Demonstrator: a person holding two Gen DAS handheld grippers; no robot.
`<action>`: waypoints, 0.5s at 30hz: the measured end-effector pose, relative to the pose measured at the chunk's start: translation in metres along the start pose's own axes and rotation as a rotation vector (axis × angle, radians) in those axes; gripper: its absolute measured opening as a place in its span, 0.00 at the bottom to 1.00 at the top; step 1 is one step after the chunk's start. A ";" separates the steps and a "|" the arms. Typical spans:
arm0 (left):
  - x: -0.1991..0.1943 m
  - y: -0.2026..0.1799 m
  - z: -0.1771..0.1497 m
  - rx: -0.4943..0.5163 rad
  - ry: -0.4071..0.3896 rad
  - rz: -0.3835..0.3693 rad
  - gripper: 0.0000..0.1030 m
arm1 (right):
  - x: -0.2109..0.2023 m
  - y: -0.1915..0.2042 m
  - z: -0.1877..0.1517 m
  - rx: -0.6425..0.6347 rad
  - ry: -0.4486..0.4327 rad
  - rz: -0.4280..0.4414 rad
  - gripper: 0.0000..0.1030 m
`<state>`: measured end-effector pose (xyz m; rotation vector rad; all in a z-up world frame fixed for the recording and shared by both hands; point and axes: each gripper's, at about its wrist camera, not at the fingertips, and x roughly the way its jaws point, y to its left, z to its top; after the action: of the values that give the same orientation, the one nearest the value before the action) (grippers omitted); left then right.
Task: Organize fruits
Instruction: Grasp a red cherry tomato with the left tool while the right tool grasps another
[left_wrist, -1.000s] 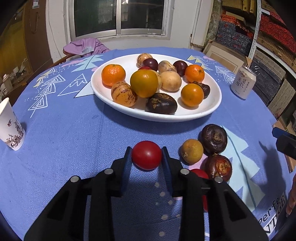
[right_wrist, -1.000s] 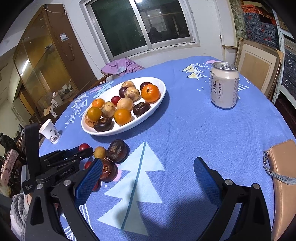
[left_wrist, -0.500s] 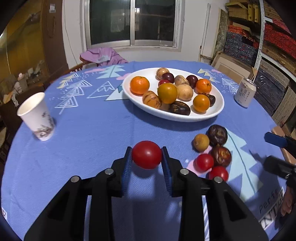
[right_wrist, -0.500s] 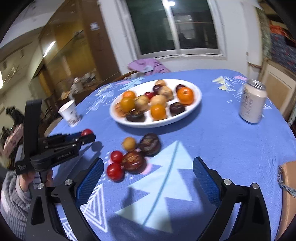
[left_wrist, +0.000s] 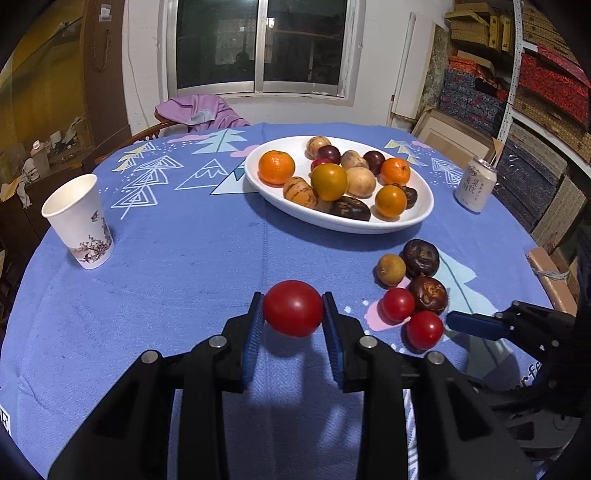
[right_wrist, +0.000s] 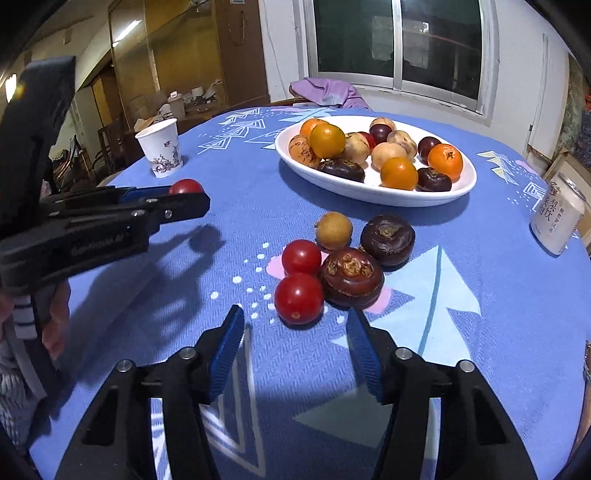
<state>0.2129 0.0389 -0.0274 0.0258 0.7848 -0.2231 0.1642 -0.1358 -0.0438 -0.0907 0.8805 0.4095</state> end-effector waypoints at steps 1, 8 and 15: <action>-0.001 -0.001 0.000 0.002 -0.002 -0.002 0.30 | 0.003 0.000 0.002 0.012 0.008 0.009 0.50; -0.004 -0.002 0.001 -0.006 -0.012 -0.012 0.30 | 0.013 -0.001 0.008 0.058 0.025 0.013 0.32; 0.007 -0.003 -0.003 0.005 0.019 0.001 0.30 | 0.012 -0.005 0.007 0.075 0.022 0.041 0.29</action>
<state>0.2152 0.0353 -0.0344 0.0335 0.8033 -0.2238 0.1777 -0.1347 -0.0491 -0.0079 0.9197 0.4140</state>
